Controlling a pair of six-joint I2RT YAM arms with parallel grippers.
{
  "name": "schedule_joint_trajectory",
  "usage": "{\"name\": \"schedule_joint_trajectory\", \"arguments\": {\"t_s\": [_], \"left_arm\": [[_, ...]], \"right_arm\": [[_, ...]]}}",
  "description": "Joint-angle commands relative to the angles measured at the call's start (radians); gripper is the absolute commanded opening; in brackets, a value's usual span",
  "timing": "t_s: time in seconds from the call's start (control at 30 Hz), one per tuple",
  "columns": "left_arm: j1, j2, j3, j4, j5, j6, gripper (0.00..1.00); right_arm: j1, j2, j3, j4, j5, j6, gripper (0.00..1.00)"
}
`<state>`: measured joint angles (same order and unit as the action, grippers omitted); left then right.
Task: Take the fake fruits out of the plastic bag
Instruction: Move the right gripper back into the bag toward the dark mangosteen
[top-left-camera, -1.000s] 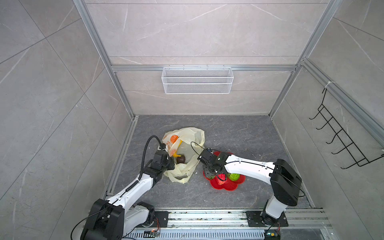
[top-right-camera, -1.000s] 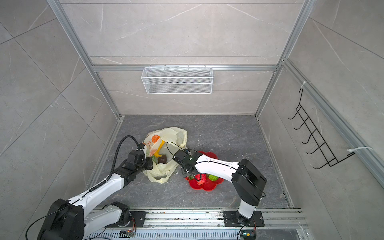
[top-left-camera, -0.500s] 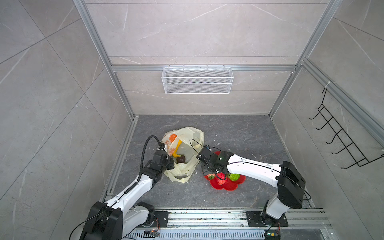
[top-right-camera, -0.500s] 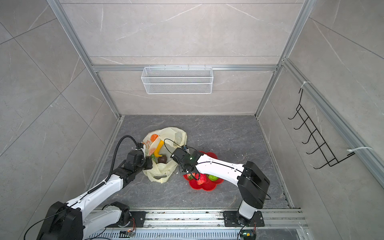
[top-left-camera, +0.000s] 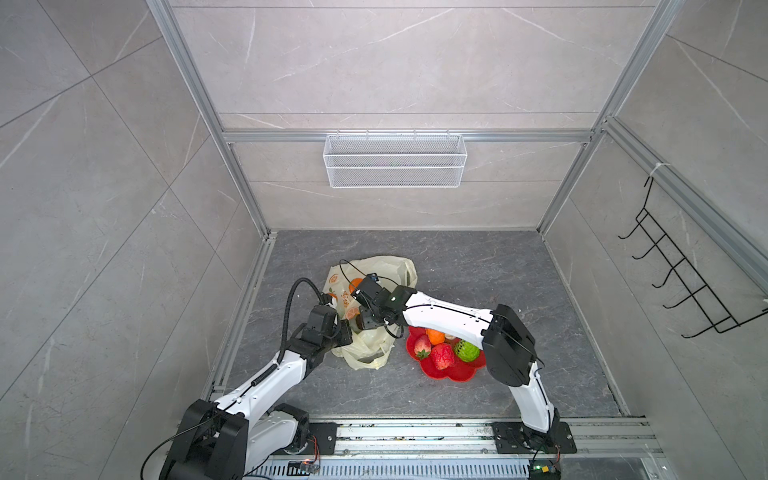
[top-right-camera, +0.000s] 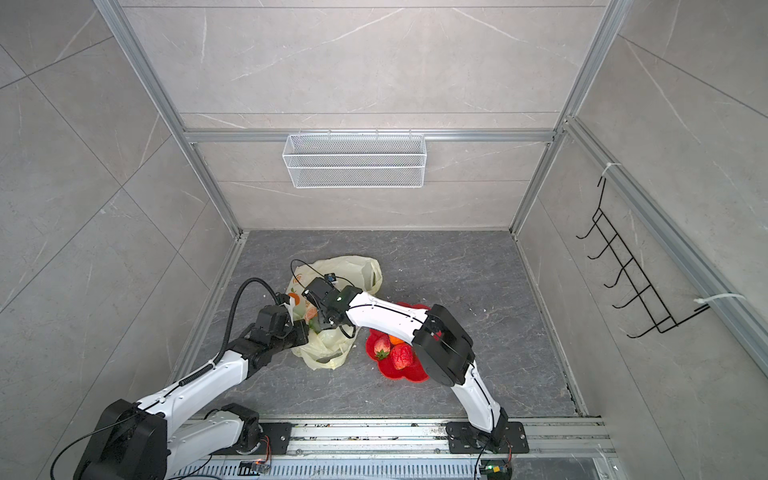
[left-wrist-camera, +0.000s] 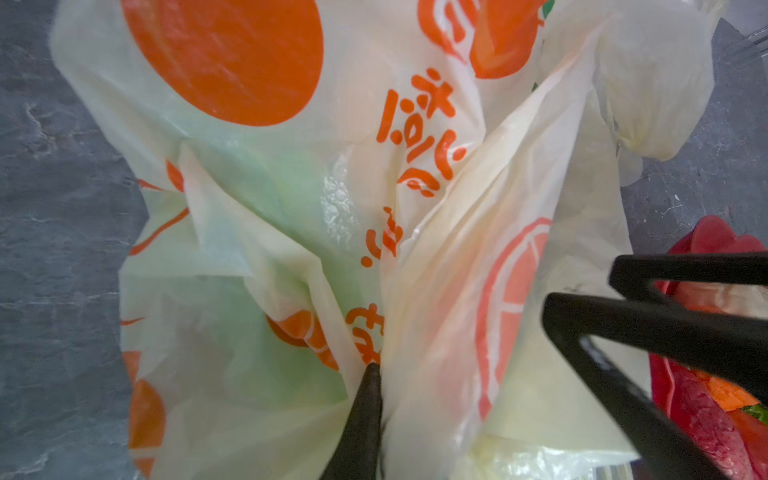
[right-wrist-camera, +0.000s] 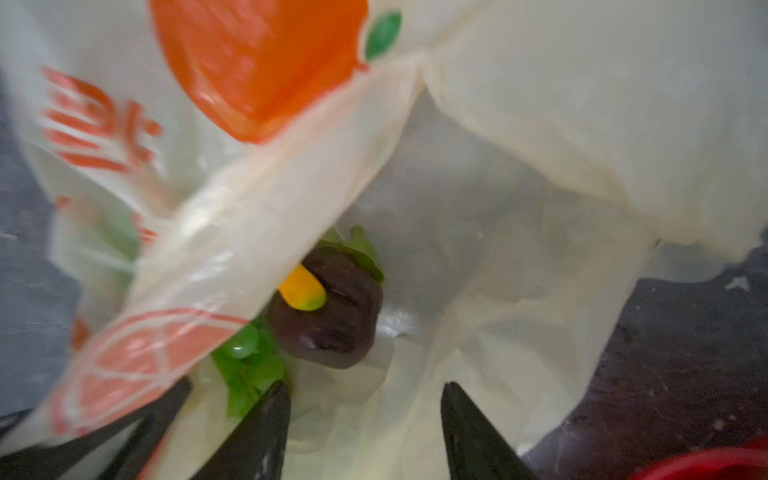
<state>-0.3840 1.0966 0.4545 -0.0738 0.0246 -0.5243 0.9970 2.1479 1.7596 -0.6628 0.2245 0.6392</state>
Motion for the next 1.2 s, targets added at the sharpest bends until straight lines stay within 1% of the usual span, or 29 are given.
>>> {"name": "schedule_joint_trajectory", "arguments": {"t_s": [0.0, 0.07, 0.17, 0.3, 0.37, 0.43, 0.5, 0.57, 0.63, 0.77, 0.9, 1.17], "left_arm": [[-0.006, 0.015, -0.004, 0.024, 0.015, -0.022, 0.09], [-0.004, 0.031, 0.001, 0.027, 0.011, -0.023, 0.09], [-0.002, 0.043, 0.037, -0.008, -0.009, -0.023, 0.09], [-0.001, 0.063, 0.13, -0.115, -0.033, 0.048, 0.1], [0.0, 0.063, 0.106, -0.083, -0.047, 0.053, 0.1], [-0.001, 0.059, 0.101, -0.083, -0.058, 0.055, 0.1], [-0.001, 0.04, 0.094, -0.082, -0.082, 0.057, 0.1], [-0.001, 0.02, 0.08, -0.08, -0.137, 0.038, 0.1], [-0.002, 0.015, 0.076, -0.076, -0.147, 0.035, 0.1], [-0.003, 0.011, 0.068, -0.063, -0.144, 0.037, 0.1], [-0.003, 0.001, 0.062, -0.06, -0.14, 0.038, 0.1], [-0.003, -0.018, 0.052, -0.054, -0.14, 0.038, 0.1]], "right_arm": [[0.0, -0.041, -0.074, 0.004, -0.031, -0.008, 0.6], [0.006, -0.061, -0.13, 0.047, -0.063, -0.002, 0.6], [0.015, -0.046, -0.146, 0.047, -0.071, 0.011, 0.59], [0.015, -0.01, -0.15, 0.052, -0.077, 0.022, 0.58], [0.015, -0.015, -0.161, 0.07, -0.075, 0.014, 0.58], [0.016, -0.039, -0.158, 0.079, -0.071, -0.01, 0.58], [0.015, -0.084, -0.173, 0.121, -0.076, -0.066, 0.6], [0.007, -0.127, -0.196, 0.181, -0.093, -0.119, 0.62], [-0.021, -0.142, -0.188, 0.196, -0.127, -0.136, 0.65], [-0.054, -0.096, -0.139, 0.204, -0.204, -0.122, 0.68], [-0.058, -0.041, -0.1, 0.225, -0.253, -0.113, 0.75], [-0.058, 0.057, -0.016, 0.172, -0.242, -0.089, 0.75]]}}
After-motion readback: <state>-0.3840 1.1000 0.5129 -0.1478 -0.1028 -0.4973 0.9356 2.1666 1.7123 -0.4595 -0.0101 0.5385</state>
